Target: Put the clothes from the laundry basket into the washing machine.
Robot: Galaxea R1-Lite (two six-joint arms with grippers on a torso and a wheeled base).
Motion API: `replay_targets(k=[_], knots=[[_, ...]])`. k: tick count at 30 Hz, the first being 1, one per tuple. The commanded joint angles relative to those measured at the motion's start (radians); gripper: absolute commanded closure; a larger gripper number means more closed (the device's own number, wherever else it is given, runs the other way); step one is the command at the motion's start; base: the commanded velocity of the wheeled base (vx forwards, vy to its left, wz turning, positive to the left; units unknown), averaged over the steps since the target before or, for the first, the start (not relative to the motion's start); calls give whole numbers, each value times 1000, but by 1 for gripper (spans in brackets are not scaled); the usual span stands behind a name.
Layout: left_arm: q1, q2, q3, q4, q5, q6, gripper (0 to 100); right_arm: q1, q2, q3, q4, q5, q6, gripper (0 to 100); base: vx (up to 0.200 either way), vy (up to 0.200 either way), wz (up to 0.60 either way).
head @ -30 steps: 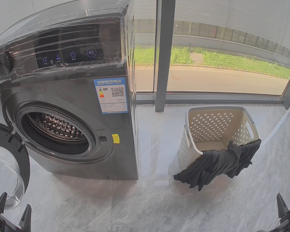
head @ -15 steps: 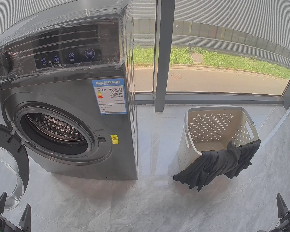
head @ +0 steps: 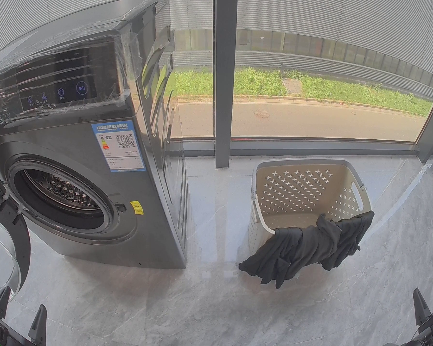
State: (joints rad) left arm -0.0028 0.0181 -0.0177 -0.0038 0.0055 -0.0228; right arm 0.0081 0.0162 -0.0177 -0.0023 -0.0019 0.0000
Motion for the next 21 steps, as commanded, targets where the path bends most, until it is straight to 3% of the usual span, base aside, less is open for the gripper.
replay_targets(k=[1, 21], knots=[[0, -18, 16, -1, 1, 0, 0, 0, -16, 18, 1, 0, 0, 0, 0, 0, 0], [0, -18, 16, -1, 1, 1, 0, 0, -16, 18, -1, 0, 0, 0, 0, -10, 0]])
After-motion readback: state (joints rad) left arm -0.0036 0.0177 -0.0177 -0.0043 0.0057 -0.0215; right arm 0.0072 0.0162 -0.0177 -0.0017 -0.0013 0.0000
